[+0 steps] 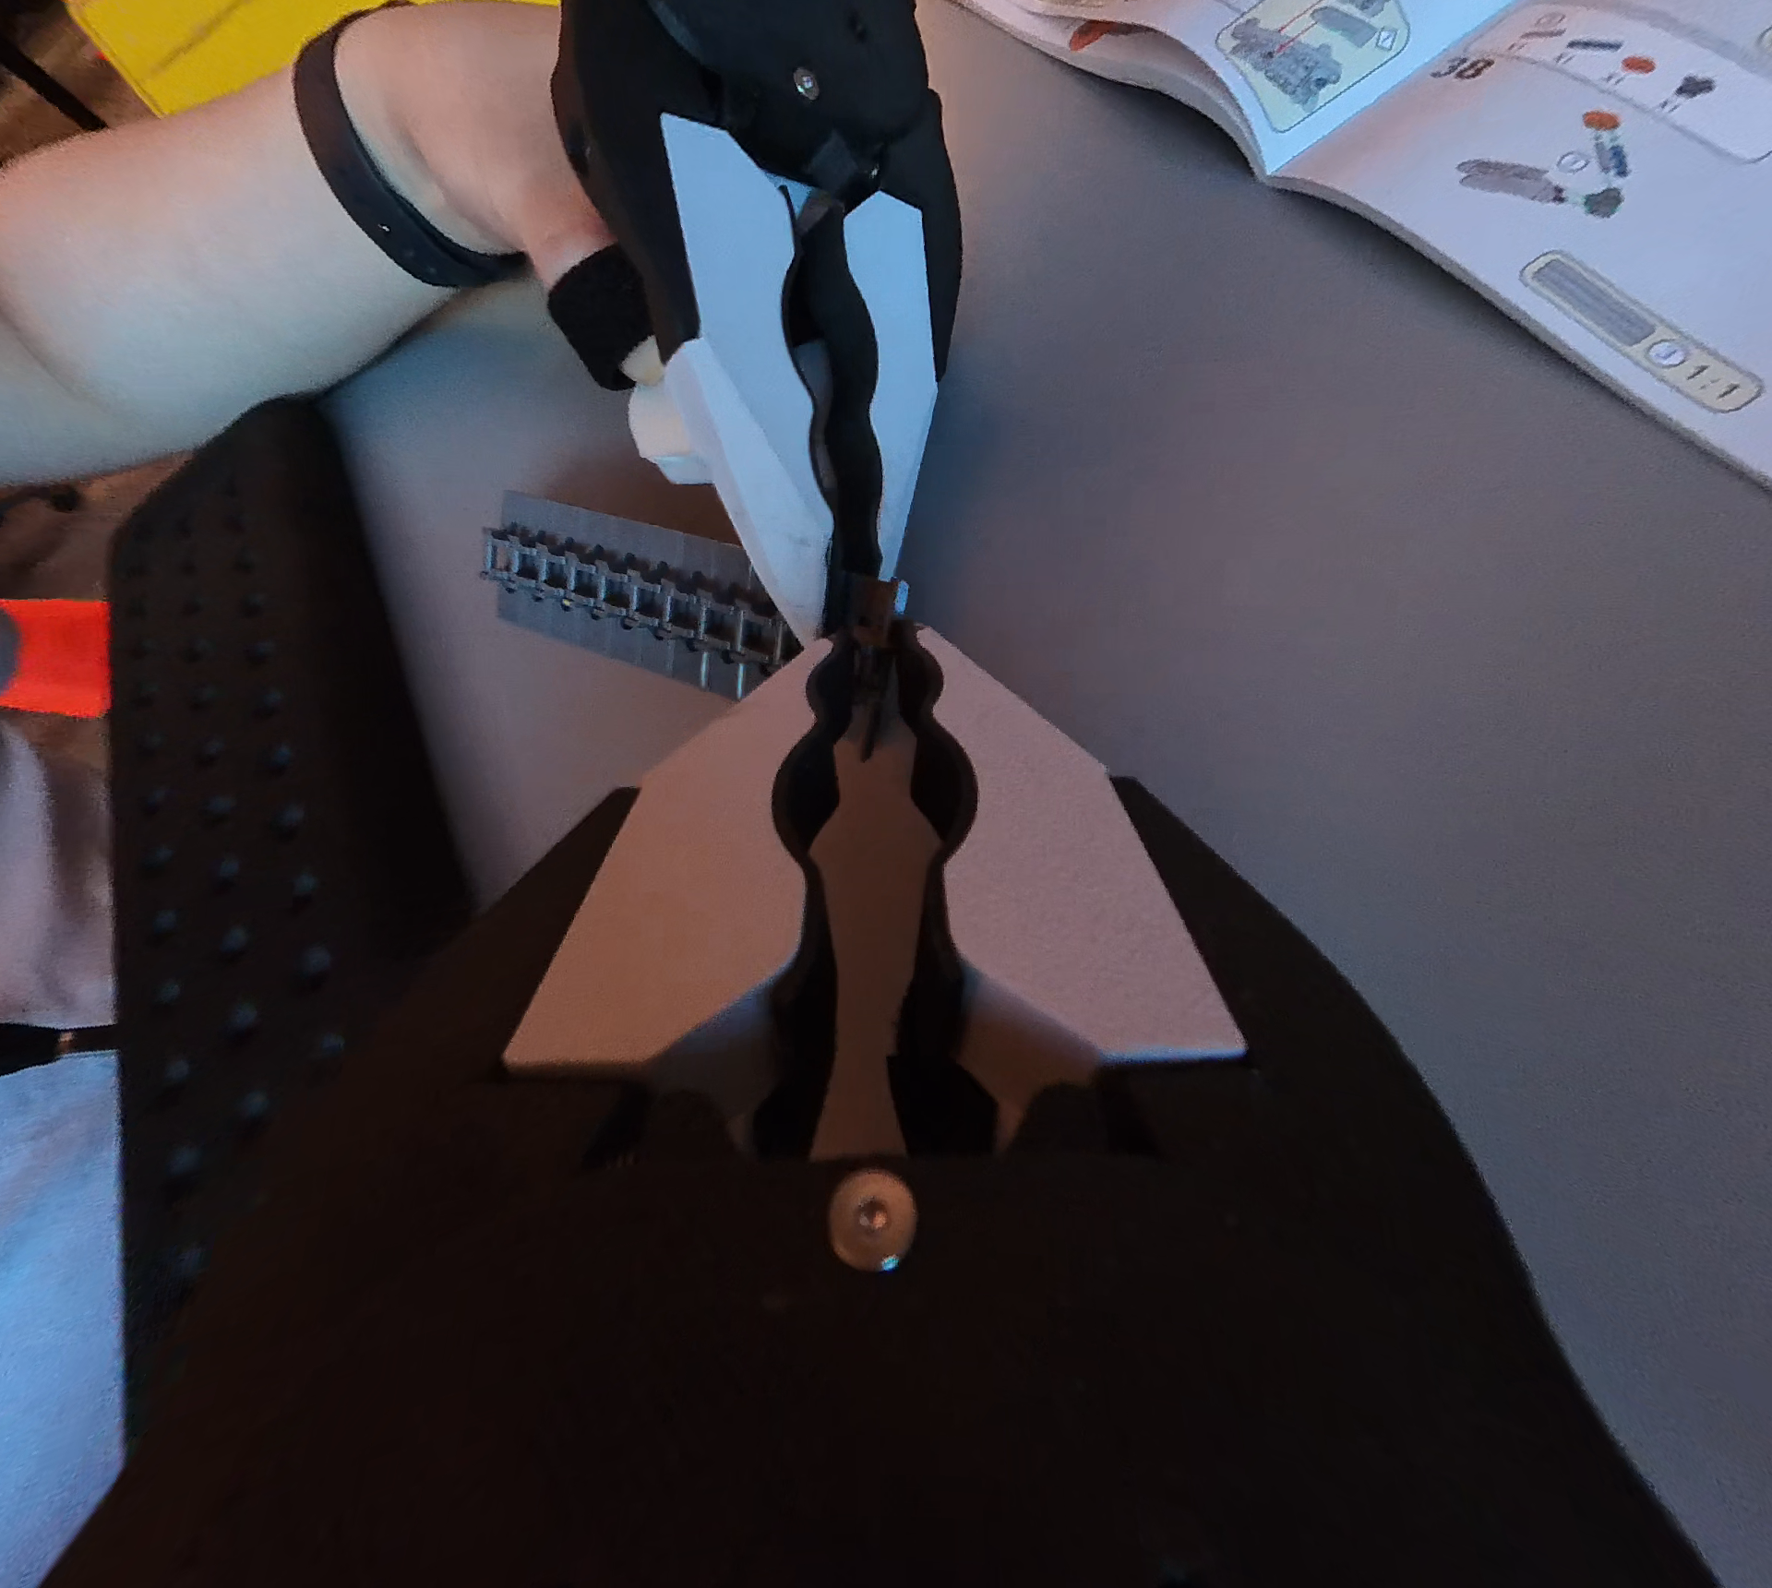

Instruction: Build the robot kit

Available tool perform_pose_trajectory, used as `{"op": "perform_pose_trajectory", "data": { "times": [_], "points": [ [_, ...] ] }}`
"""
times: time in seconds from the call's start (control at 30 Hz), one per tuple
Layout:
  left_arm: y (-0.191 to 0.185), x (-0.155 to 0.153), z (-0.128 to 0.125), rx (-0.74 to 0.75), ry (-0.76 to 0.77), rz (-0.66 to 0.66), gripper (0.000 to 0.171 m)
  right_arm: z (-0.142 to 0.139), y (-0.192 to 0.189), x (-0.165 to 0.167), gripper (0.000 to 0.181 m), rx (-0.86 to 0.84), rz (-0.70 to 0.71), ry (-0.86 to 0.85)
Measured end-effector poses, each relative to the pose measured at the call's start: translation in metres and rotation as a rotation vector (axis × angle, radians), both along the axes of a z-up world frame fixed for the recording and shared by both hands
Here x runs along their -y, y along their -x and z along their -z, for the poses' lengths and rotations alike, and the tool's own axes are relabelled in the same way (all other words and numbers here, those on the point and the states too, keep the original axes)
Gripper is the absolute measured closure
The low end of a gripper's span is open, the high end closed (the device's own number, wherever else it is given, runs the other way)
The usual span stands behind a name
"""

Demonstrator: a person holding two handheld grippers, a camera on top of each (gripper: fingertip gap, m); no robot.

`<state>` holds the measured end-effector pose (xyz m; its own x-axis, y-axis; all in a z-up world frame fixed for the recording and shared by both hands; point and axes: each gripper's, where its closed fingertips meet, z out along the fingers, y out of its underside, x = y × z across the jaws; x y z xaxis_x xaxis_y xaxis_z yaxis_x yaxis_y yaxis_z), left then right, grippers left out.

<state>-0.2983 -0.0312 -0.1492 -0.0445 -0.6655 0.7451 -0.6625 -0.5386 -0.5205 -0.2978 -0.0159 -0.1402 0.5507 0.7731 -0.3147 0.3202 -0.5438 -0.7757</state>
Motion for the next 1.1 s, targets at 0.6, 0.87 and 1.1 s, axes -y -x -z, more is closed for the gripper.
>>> {"op": "perform_pose_trajectory", "data": {
  "times": [0.6, 0.87, 1.1],
  "points": [
    [0.0001, -0.0001, -0.0001, 0.002, -0.002, 0.000, 0.165, 0.0058, -0.0012, 0.0025, 0.172, 0.067, -0.016, -0.114],
    [0.0004, 0.0010, -0.0003, 0.006, -0.008, 0.010, 0.165, 0.0067, -0.0014, 0.0047, 0.173, 0.038, -0.033, -0.077],
    [0.0003, 0.0007, -0.0001, 0.007, -0.012, 0.008, 0.165, 0.0077, -0.0022, 0.0045, 0.174, 0.099, -0.024, -0.104]
  ]
}}
